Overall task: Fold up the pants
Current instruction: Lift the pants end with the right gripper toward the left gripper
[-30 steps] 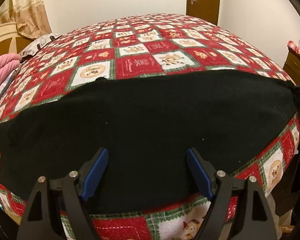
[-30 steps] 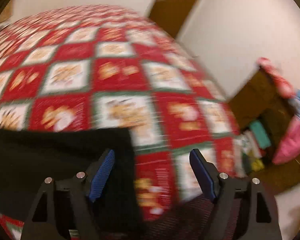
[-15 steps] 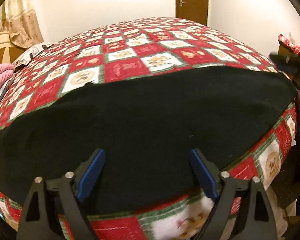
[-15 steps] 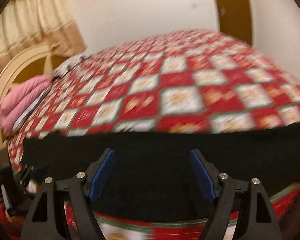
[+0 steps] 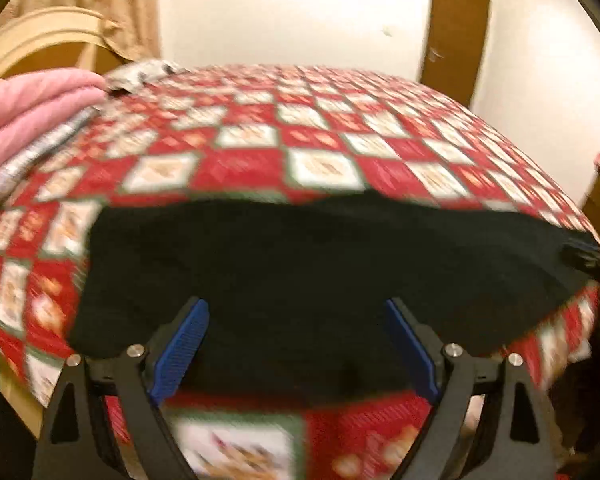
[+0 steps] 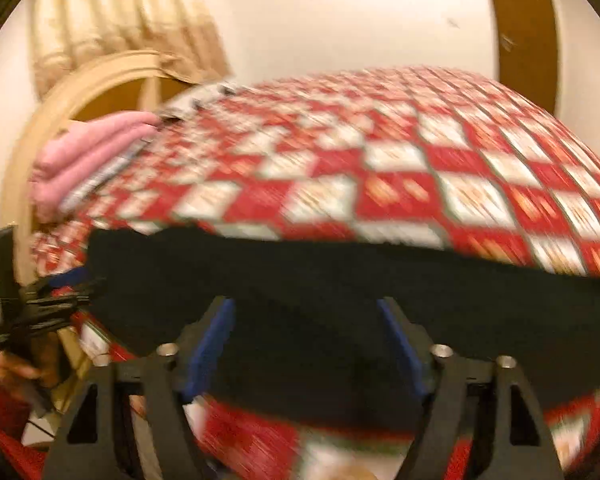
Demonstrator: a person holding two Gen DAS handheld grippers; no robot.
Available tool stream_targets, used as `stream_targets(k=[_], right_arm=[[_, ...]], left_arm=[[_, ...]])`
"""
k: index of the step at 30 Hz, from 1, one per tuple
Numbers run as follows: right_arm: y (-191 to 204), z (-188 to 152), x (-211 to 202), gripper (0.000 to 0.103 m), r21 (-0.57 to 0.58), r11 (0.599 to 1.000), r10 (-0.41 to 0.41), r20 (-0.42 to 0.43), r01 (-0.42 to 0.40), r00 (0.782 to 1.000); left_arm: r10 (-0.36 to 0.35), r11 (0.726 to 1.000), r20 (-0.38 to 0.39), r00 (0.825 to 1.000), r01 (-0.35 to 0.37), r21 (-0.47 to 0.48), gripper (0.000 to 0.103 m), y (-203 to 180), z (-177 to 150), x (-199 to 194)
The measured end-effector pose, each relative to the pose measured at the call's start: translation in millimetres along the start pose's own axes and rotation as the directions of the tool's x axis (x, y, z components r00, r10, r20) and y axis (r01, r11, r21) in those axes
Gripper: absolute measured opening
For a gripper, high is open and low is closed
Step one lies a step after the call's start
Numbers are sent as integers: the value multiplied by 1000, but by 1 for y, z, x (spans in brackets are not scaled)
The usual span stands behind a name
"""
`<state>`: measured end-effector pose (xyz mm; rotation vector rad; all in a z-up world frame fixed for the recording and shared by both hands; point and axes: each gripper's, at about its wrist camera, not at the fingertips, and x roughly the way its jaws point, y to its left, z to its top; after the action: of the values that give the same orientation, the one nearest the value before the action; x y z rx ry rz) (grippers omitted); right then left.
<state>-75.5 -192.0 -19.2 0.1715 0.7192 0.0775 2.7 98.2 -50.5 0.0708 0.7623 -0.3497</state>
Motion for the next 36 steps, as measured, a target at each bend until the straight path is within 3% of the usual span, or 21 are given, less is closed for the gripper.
stream_targets(k=[1,3,7,10,12,13,15,18,19,20,23,25,26,28,30,31,36], right_arm=[[13,13,9,40,-14,999,33,1,-33,999],[39,33,34,26,-35,995,98,-11,-98,995],[90,56,91,26,-67,975,205,-90,-212,975],[130,58,133,26,-134,964,206,-175,-231,963],[147,53,166,26,-99,956,240,-282,-277,929],[156,49,183,26,-99,963,211,-300,-251,930],[165,54,191,26,-113,971,173,-266,-208,948],[149,65,205,25,50,972,235,-274,-230,933],[139,69,207,14,106,966,254,-258,-234,932],[130,72,208,9,144,963,256,-239,-226,937],[114,69,192,9,229,940,293,-159,-253,943],[126,69,176,9,201,916,376,-124,-348,918],[140,68,168,9,139,921,382,-121,-365,916],[166,63,166,9,43,921,388,-155,-387,908],[180,53,183,11,7,940,333,-233,-341,914],[180,48,198,11,23,951,303,-263,-308,916],[136,62,169,12,244,904,385,-104,-352,917]], left_arm=[[49,998,4,999,-49,-28,92,9,9,8],[87,993,-3,996,-87,-79,92,22,17,22],[195,969,-93,976,-207,-132,92,46,10,48],[226,970,-62,972,-230,-84,92,43,-2,44],[236,969,-46,971,-238,-64,93,41,-7,43],[236,968,-38,971,-238,-75,94,42,-12,43],[234,967,-27,972,-236,-93,95,46,-14,40],[236,967,-16,972,-236,-98,96,46,-17,38],[233,966,-20,972,-233,-111,96,47,-17,37],[231,964,-28,972,-233,-127,96,47,-19,36],[234,963,-30,972,-236,-134,96,47,-27,33],[233,963,-17,972,-233,-132,96,47,-32,31],[235,963,-14,972,-235,-130,97,47,-32,31],[239,961,-19,971,-240,-136,98,46,-30,32],[239,960,-24,971,-239,-147,99,47,-28,33],[237,960,-25,971,-238,-149,99,47,-27,33],[232,962,-38,972,-235,-137,100,49,-25,33]])
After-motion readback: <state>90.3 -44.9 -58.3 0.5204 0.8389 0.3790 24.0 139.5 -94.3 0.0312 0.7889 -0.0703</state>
